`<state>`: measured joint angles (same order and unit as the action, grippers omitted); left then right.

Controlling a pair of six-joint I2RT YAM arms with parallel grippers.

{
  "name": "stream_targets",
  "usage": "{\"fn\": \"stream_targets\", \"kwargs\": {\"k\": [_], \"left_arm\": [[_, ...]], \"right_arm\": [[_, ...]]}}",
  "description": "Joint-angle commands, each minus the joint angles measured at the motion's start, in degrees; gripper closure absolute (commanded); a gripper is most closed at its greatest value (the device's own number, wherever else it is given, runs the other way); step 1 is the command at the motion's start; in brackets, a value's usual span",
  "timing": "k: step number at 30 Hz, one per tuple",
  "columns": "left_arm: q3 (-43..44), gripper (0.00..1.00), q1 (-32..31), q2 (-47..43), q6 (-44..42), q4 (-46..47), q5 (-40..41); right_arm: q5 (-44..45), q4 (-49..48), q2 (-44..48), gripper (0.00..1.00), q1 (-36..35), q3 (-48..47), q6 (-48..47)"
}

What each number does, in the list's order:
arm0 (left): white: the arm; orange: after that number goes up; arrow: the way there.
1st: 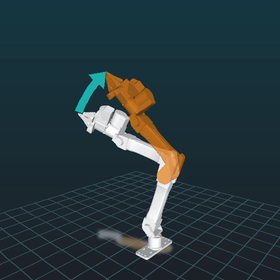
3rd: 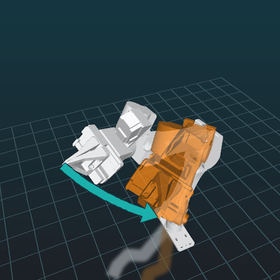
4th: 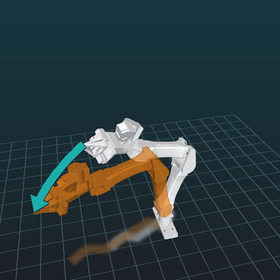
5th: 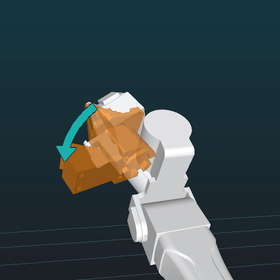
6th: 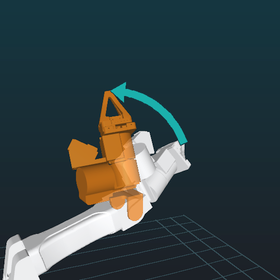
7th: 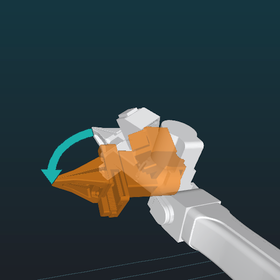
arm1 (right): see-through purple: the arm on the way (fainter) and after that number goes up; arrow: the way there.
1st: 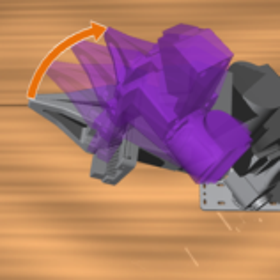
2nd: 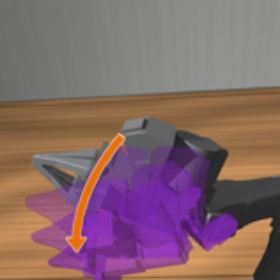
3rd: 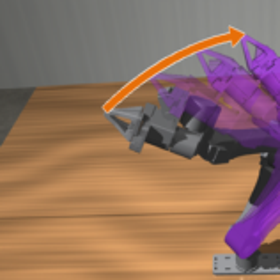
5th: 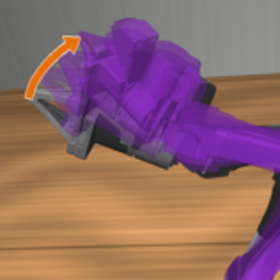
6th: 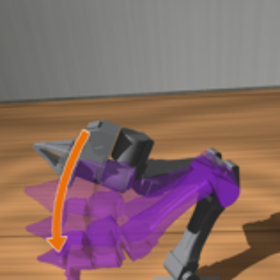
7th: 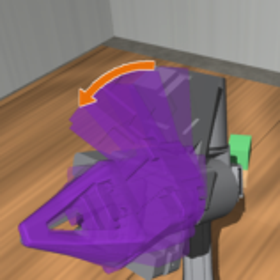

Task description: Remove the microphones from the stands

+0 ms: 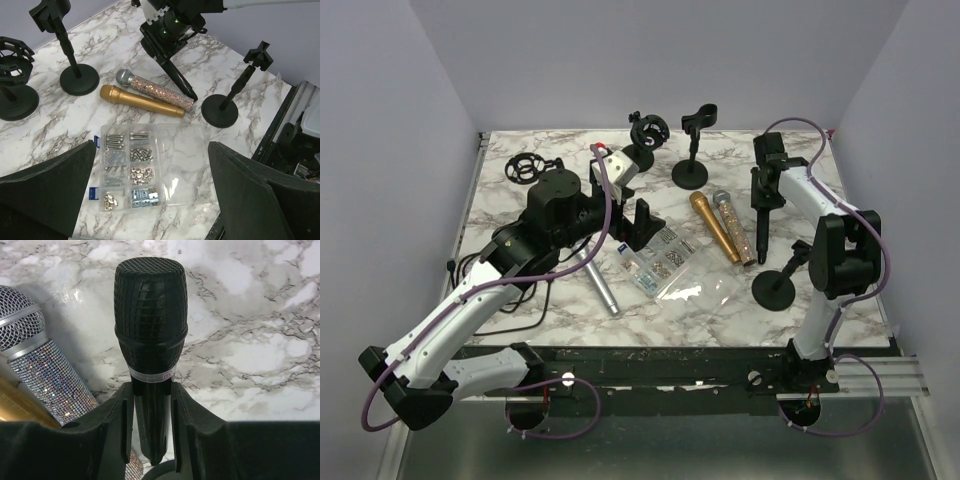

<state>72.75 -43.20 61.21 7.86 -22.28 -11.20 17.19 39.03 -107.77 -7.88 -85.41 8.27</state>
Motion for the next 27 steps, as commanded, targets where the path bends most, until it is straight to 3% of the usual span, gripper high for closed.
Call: {"fn": "stream_targets", "kwargs": {"k": [1,12,27], "left_arm": [[-0.6,0.02,0.2,0.6,-1.3,1.1,2.2],[-0.6,0.02,0.2,1.4,-1.1,1.1,1.3],[-0.9,0.02,0.2,1.4,-0.6,1.5,1.0]], "right_arm": [[-2.3,-4.2,-1.1,0.99,-0.1,0.3,-1.2],[-4.2,-8.0,-5.4,0.99,-0.1,3.1,-1.7],[-1.7,-9.0,1.7,0.99,0.0,5.1,0.2]]}}
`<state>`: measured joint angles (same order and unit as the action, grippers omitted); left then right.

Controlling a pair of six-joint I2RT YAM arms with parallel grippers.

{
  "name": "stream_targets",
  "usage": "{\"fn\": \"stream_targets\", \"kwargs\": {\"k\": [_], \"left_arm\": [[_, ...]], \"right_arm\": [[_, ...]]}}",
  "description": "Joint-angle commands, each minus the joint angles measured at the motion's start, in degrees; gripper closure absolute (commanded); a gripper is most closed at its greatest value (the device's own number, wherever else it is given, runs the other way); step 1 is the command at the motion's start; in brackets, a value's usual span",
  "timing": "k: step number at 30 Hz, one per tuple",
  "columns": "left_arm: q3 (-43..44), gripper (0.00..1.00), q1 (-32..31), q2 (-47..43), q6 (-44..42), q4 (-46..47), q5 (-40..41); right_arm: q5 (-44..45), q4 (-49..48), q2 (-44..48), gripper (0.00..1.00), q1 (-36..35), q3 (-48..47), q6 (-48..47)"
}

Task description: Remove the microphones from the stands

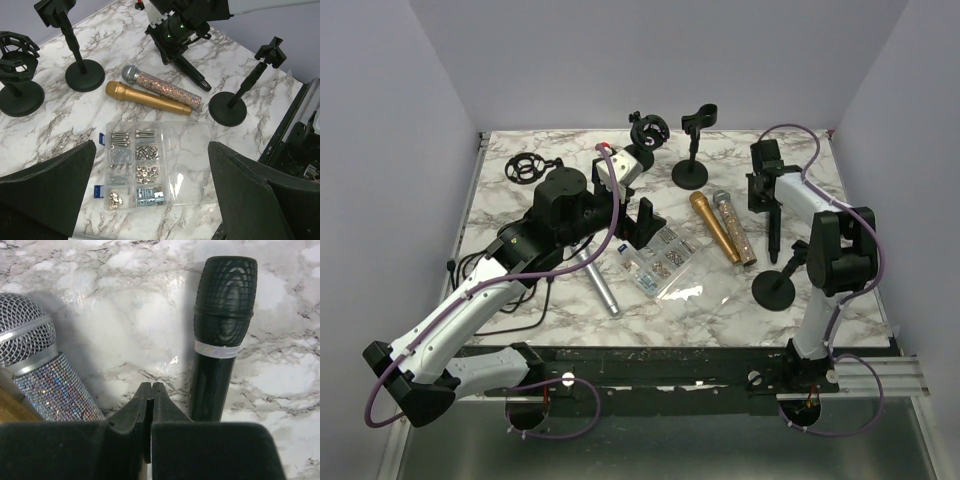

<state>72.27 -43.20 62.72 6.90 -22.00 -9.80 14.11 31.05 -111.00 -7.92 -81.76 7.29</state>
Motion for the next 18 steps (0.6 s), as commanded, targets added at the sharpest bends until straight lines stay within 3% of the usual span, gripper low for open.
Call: {"fn": "stream_targets", "kwargs": {"k": [1,3,5,12,18], "left_arm": [[-0.5,0.02,0.2,-0.1,0.4,1.2,-0.3],[-0.3,0.02,0.2,0.0,0.2,1.0,0.1],[-0.2,0.02,0.2,0.1,0.2,0.9,0.0],[0.2,0.02,0.1,0.3,0.7,0.7,-1.1],[0.0,0.02,-0.1,0.1,0.5,0.7,-0.8]], "right_arm": [[2.3,-1.3,5.7,0.99,0.0,1.9,1.5],[4.9,-2.0,7.1,0.99,0.0,2.9,2.4],[7.8,-3.1,8.1,0.88,0.4,4.0,4.2],[8.6,-5.4,9.9,0.26,6.5,8.4,11.0],[2.8,-7.5,7.8,0.17,12.1,11.6,11.9]]}}
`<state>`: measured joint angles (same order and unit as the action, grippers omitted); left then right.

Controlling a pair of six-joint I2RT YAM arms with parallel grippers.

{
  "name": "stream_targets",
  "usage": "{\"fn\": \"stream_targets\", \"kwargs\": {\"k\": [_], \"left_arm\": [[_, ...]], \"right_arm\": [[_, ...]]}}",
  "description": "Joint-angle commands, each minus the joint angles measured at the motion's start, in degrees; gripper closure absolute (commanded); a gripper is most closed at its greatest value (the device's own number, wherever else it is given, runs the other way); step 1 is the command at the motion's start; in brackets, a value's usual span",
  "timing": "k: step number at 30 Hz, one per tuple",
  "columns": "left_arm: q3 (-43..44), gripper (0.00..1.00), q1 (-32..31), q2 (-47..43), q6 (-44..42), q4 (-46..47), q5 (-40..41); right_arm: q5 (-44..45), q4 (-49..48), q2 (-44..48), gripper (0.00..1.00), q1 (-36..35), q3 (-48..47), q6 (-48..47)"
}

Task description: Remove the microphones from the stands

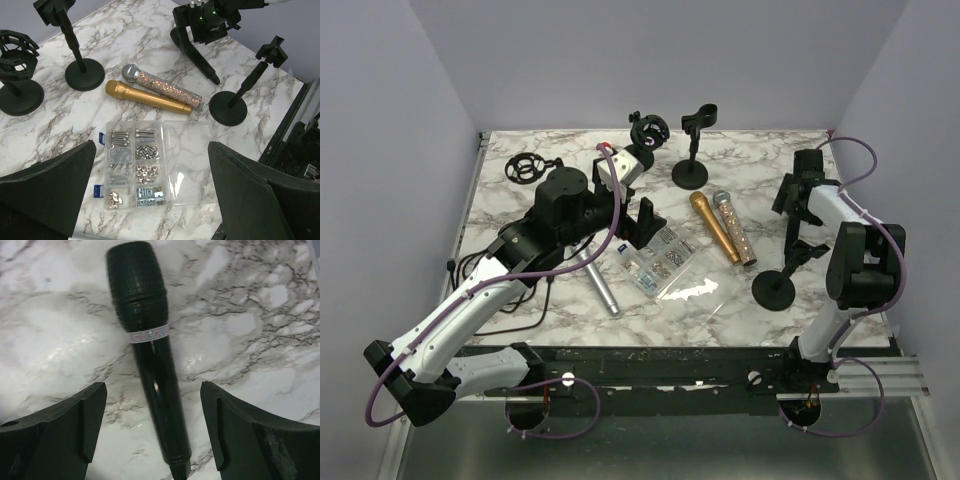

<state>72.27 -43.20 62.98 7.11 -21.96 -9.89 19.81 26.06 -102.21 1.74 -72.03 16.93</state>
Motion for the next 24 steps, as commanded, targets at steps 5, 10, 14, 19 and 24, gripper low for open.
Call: {"fn": "stream_targets", "kwargs": {"k": [5,10,14,19,24], "left_arm": [[0.1,0.02,-0.1,0.1,0.2,0.5,-0.6],[-0.1,0.02,-0.3,-0.5,0.3,0.8,-1.0],[0.4,0.02,-0.3,-0.3,-0.1,0.1,-0.2],[0.4,0.02,-0.3,-0.6,-0.2,0.2,-0.1],[0.2,0.02,-0.5,-1.1,0.0,0.4,-0.8]], "right_arm": [[-3.0,-3.8,-3.5,0.17,3.3,2.8,3.1],[-5.4,-5.1,-4.4,0.18,3.4,3.5,3.6],[-6.3,-5.5,-4.5,0.2,3.4,3.7,3.7],[-4.9,-5.3,-3.8,0.21,3.4,3.8,3.6],[-5.2,-4.9,-1.7,0.21,3.4,4.2,3.4]]}}
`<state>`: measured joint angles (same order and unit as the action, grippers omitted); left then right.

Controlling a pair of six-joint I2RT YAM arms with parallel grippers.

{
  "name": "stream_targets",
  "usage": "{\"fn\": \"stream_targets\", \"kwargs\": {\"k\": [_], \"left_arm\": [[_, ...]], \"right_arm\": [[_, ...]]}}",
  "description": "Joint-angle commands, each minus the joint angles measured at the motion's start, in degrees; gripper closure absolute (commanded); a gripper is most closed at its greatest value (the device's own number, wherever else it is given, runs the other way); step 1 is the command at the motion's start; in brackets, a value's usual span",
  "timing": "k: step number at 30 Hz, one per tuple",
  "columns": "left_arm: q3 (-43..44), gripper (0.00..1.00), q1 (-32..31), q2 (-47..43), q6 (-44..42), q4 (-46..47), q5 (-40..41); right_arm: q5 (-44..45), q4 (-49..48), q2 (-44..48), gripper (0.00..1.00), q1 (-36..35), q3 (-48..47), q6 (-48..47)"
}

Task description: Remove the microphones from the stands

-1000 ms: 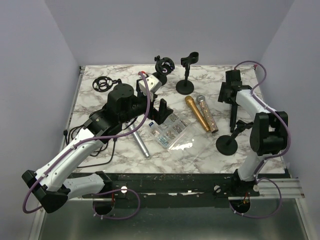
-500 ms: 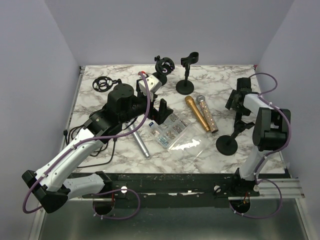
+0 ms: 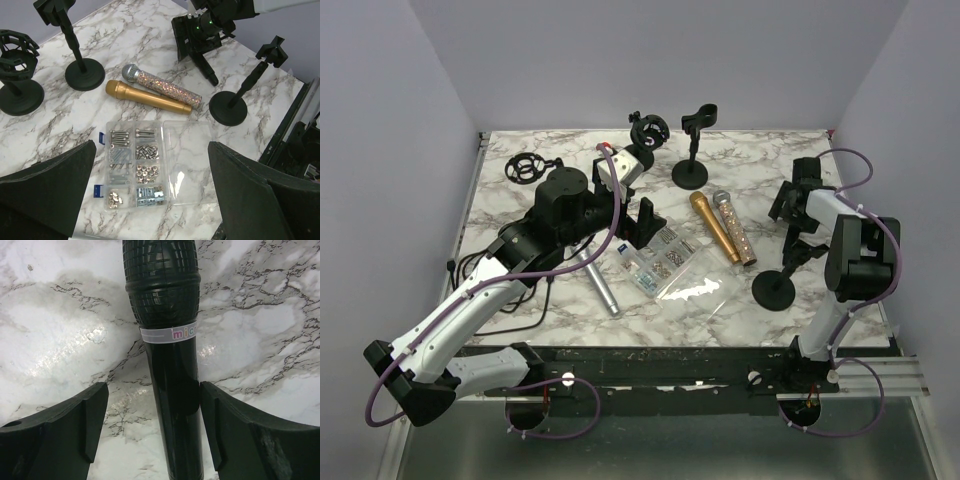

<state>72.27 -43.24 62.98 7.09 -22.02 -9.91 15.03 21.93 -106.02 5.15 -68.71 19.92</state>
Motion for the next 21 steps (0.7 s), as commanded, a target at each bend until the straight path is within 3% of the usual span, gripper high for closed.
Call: {"fn": "stream_targets", "kwargs": {"k": [1,6,14,21], "left_arm": [[0.1,0.02,-0.4,-1.3,0.0,0.5,-0.4],[0.0,0.02,-0.4,-1.3,-0.3,0.6,0.5],[-1.4,0.02,-0.4,-2.1,0.1,2.4,0.7],[-3.5,0.02,-0.4,-3.4,-0.3,4.7,2.8]], "right_arm": [[-0.5,-0.8,2.8,0.21,0.0,1.1,0.4],[-0.9,-0.2,5.3,0.17,0.0,1.3,0.2],[2.5,1.5,13.0,0.01,-2.3,1.9,-0.5],[4.6,4.8,21.0,0.0,-9.4,0.8,-0.9]]}}
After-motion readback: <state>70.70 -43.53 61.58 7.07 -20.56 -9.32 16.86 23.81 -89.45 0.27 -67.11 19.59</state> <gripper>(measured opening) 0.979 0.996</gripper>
